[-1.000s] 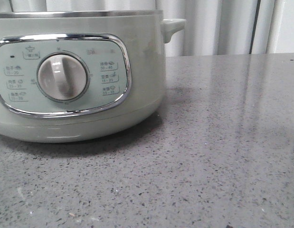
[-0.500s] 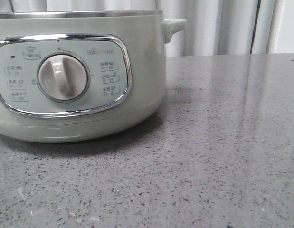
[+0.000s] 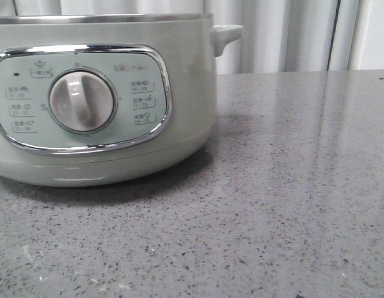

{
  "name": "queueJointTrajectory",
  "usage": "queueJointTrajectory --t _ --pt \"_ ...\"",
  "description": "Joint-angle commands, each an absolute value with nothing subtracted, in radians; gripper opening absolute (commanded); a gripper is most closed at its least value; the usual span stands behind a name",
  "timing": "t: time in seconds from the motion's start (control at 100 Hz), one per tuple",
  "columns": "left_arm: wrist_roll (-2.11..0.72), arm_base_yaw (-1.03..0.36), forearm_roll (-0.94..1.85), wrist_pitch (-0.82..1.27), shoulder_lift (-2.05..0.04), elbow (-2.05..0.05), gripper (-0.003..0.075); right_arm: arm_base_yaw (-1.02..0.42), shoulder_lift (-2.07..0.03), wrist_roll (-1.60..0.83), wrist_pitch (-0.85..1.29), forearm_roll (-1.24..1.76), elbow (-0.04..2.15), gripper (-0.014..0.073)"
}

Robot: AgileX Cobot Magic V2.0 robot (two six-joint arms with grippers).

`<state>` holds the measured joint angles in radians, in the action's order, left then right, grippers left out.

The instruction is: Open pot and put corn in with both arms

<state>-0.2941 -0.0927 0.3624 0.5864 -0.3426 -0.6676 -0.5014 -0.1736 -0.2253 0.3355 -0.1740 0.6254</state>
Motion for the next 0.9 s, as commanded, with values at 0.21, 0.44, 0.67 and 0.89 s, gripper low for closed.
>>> queueJointTrajectory --t 0.21,0.44,0.67,0.89 --pt "-0.286 -0.103 0.383 0.522 -0.352 -0.695 -0.002 -0.495 -0.184 -0.238 0.251 -0.19 0.649 -0.0064" --pt "-0.286 -0.103 0.353 0.513 -0.352 -0.671 -0.002 -0.495 -0.184 -0.238 0.251 -0.19 0.649 -0.0064" --pt "-0.288 -0.103 0.204 0.181 -0.275 -0.388 -0.002 -0.495 -0.184 -0.238 0.251 -0.19 0.649 -0.0064" --pt "-0.127 -0.103 0.138 0.086 -0.106 -0.101 -0.002 -0.495 -0.184 -0.238 0.251 -0.19 0.649 -0.0064"
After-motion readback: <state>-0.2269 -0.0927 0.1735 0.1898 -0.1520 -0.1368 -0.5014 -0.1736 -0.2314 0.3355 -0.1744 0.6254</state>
